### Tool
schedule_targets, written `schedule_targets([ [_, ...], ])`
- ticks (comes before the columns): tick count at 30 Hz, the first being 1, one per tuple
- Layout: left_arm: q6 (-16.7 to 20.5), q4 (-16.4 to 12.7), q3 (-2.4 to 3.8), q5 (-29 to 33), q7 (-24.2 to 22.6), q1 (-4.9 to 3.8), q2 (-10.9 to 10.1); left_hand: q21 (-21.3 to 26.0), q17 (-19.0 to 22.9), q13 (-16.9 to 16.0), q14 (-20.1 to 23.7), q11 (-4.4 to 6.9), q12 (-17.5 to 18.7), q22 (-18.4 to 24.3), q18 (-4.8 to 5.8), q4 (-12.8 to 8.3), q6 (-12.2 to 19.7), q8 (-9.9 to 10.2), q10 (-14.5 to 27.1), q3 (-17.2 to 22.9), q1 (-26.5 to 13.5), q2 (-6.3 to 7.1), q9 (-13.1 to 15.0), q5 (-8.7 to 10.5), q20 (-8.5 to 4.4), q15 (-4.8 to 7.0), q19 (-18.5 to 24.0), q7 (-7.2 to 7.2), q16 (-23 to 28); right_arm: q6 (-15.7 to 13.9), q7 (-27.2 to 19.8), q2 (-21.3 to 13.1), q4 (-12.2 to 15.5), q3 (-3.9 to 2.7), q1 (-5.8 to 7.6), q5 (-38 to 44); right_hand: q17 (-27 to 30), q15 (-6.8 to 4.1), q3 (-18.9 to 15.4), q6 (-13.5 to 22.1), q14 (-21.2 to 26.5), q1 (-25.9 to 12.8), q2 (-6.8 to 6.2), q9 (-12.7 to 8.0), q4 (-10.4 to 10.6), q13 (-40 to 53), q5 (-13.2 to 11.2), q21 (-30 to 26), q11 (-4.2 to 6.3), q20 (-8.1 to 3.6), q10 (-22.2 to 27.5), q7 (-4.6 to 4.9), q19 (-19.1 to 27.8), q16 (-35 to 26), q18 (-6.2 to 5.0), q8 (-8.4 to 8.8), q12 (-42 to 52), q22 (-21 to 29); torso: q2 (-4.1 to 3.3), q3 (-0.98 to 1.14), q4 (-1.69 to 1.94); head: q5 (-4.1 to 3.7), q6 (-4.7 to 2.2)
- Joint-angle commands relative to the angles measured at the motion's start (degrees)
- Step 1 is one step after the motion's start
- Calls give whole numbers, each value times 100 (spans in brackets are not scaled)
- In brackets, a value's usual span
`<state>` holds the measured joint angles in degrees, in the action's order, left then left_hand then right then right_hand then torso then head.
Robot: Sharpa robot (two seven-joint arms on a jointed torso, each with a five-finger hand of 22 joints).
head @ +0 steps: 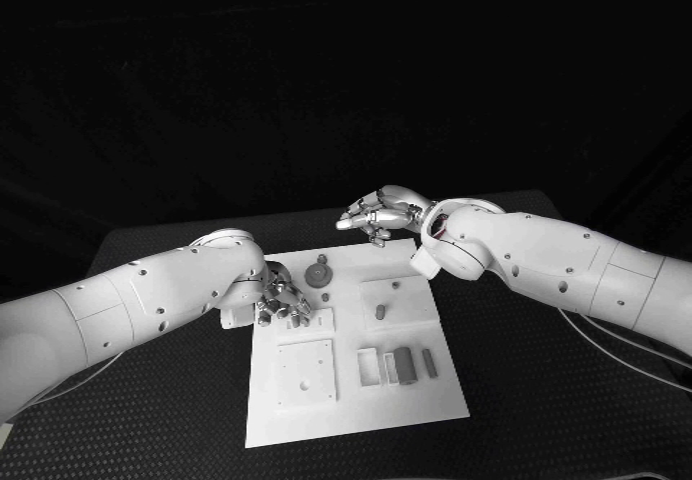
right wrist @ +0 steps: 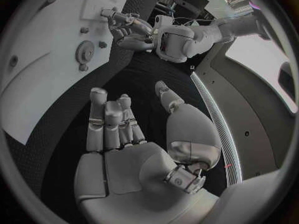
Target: Assemble the parts on the task board
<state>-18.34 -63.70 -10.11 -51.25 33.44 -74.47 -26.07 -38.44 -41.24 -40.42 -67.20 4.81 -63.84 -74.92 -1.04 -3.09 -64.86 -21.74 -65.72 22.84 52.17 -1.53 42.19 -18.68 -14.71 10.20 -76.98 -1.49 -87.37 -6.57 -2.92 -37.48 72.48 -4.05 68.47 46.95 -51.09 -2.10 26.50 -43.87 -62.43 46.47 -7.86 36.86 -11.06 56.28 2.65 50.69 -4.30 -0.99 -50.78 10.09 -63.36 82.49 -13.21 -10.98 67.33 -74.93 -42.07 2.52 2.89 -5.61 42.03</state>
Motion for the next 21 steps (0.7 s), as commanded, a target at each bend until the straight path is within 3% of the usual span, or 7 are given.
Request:
schedule_targets([
  [1, -126, -18, -7, 40, -23, 12, 2, -31, -10, -7, 2, -26, 21, -126, -88, -1314, 2, 20, 18, 1284, 39, -90, 8, -13, -1, 27, 48, -22, -17, 77, -28, 1, 3, -1, -3, 17, 6, -6, -3, 9, 45, -49, 15, 5, 28, -8, 11, -31, 21, -48, 23, 46, 7, 20, -179, 16, 33, -82, -2, 4, 0, -4, -4],
  [21, -159, -71, -7, 129, -17, 12, -20, -36, -12, -10, 8, -28, 23, -126, -87, -1313, 6, 23, 22, 1283, 41, -94, 15, -2, 1, 25, 55, -23, -15, 82, -30, 9, -5, -1, -3, 17, 7, -6, -1, 9, 45, -49, 13, 6, 29, -11, 11, -32, 21, -48, 24, 46, 8, 21, -179, 16, 35, -83, 0, 2, 1, -1, -6],
])
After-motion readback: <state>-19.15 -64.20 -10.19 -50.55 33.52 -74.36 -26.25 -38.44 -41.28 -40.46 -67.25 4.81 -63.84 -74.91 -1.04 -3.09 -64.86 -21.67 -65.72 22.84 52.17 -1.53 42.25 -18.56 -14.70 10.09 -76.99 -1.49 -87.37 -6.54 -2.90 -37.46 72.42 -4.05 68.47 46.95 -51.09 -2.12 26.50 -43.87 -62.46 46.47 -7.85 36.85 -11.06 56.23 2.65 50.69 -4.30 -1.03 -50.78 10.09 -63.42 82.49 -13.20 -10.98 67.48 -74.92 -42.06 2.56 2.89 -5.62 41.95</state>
